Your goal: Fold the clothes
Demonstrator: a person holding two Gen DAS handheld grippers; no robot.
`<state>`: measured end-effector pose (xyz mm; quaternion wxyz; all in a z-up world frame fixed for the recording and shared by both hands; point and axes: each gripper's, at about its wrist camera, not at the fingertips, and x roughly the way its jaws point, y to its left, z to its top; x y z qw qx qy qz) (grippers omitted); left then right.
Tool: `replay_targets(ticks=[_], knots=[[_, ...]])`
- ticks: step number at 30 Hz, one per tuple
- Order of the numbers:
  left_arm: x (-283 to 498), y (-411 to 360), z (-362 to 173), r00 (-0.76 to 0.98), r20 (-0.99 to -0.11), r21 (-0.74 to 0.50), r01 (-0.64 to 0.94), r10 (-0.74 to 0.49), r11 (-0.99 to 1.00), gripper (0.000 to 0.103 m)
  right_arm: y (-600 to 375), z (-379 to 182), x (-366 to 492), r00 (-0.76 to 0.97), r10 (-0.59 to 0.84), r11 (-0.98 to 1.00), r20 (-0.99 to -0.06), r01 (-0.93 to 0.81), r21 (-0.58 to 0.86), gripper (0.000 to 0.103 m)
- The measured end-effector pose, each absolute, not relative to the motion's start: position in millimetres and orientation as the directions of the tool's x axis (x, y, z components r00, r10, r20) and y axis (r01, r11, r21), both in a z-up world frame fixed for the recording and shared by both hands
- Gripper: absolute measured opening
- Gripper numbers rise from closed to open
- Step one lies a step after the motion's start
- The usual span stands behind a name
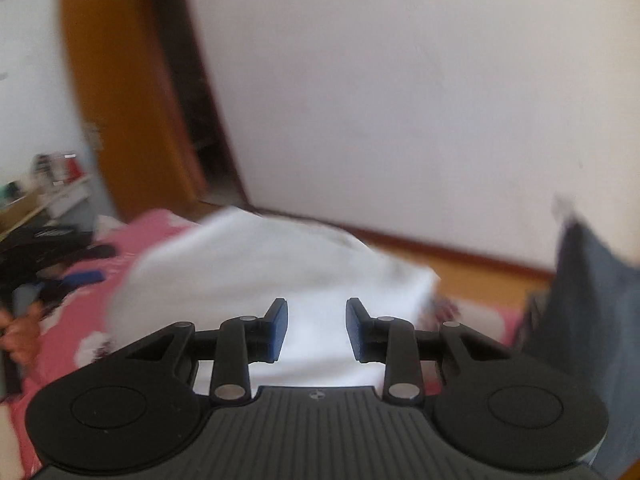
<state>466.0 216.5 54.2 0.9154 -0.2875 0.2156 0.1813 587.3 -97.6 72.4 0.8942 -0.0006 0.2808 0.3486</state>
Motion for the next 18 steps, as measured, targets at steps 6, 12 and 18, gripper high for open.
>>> replay_targets(ticks=[6, 12, 18], knots=[[478.0, 173.2, 24.3, 0.774, -0.629, -0.192, -0.240, 0.068, 0.952, 0.048, -55.3, 70.2, 555.4, 0.468, 0.667, 0.628, -0.580, -0.771, 0.102, 0.034], [460.5, 187.2, 17.5, 0.810, -0.587, -0.226, -0.171, 0.007, 0.959, 0.049, -15.0, 49.3, 523.7, 0.522, 0.473, 0.652, -0.710, -0.749, -0.116, 0.034], [479.7, 209.0, 34.7, 0.874, -0.470, -0.257, -0.005, -0.120, 0.966, 0.049, -4.4, 86.9, 511.7, 0.669, 0.379, 0.765, -0.639, -0.615, -0.190, 0.034]])
